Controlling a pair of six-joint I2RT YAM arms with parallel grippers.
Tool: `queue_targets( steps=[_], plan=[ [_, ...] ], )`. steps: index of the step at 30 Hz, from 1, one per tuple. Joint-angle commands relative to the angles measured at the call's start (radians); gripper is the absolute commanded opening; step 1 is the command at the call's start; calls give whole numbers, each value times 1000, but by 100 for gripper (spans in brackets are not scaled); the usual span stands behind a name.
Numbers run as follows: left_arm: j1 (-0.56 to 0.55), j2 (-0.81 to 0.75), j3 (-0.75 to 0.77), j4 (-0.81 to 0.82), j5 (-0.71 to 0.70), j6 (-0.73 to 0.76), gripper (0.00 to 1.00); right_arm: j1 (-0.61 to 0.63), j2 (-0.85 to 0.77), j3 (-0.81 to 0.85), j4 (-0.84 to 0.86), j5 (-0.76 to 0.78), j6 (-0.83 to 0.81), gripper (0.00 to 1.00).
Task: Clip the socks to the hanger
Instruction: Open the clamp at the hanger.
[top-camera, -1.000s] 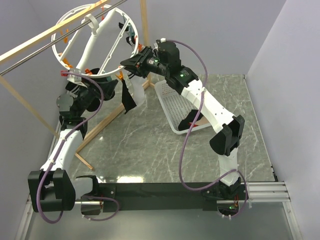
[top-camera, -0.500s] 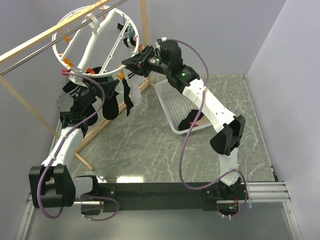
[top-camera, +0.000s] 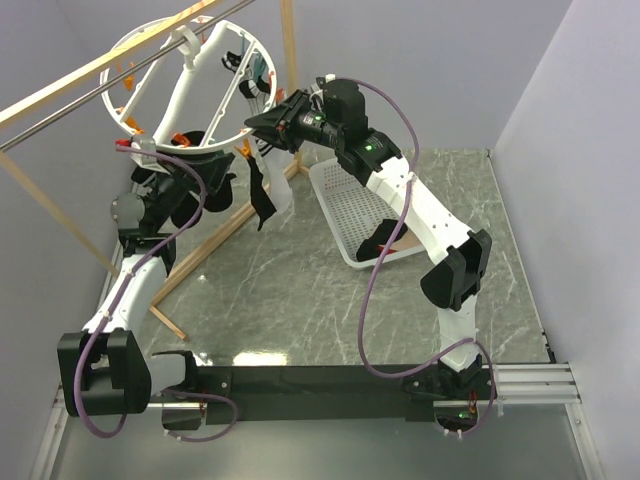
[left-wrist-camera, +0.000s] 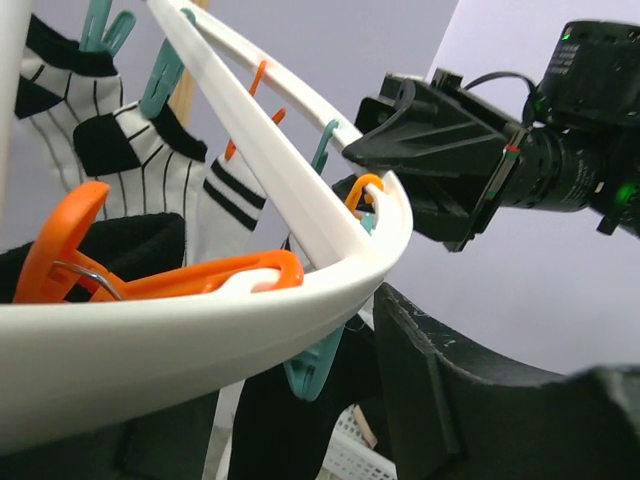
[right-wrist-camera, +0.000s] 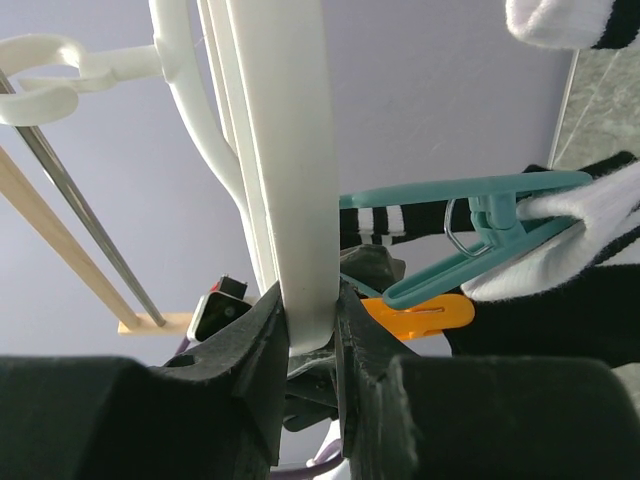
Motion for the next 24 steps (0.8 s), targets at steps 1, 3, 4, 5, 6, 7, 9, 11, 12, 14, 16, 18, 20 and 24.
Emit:
queue_targets(
  steps=[1, 3, 4, 5, 6, 7, 9, 11, 12, 14, 16, 18, 20, 24],
  plan=[
    [-3, -3, 34, 154, 7, -32, 62, -3, -37, 29, 91, -35, -36, 7],
    [-5, 16, 50, 160, 19, -38, 60, -3, -40, 26, 94, -33, -36, 7],
    [-6, 19, 53, 160, 29, -39, 57, -3, -39, 30, 95, -33, -36, 7],
    [-8, 22, 57, 162, 29, -44, 56, -3, -39, 33, 94, -33, -38, 7],
    [-6, 25, 56, 166, 27, -45, 52, -3, -36, 39, 89, -33, -38, 7],
    [-8, 22, 54, 169, 26, -47, 50, -5, -36, 38, 89, -33, -39, 7],
    [-9, 19, 53, 166, 23, -50, 38, -5, -36, 36, 91, -35, -38, 7],
    [-11, 19, 53, 162, 24, -55, 31, -3, -36, 35, 91, -37, -39, 7],
    [-11, 19, 56, 159, 26, -55, 29, -3, -37, 32, 91, -35, -39, 7],
    [-14, 16, 51, 152, 26, -64, 27, -3, -39, 32, 89, -33, -39, 7],
    [-18, 5, 45, 136, 15, -64, 25, -5, -39, 30, 89, -32, -39, 7],
    [-21, -12, 36, 113, -2, -58, 25, -5, -40, 27, 92, -29, -38, 6],
    [-28, -23, 37, 67, -10, -41, 29, -3, -42, 27, 94, -26, -39, 6],
    [-31, -44, 42, 28, -42, -39, 48, -5, -40, 26, 95, -26, -38, 6]
  ],
)
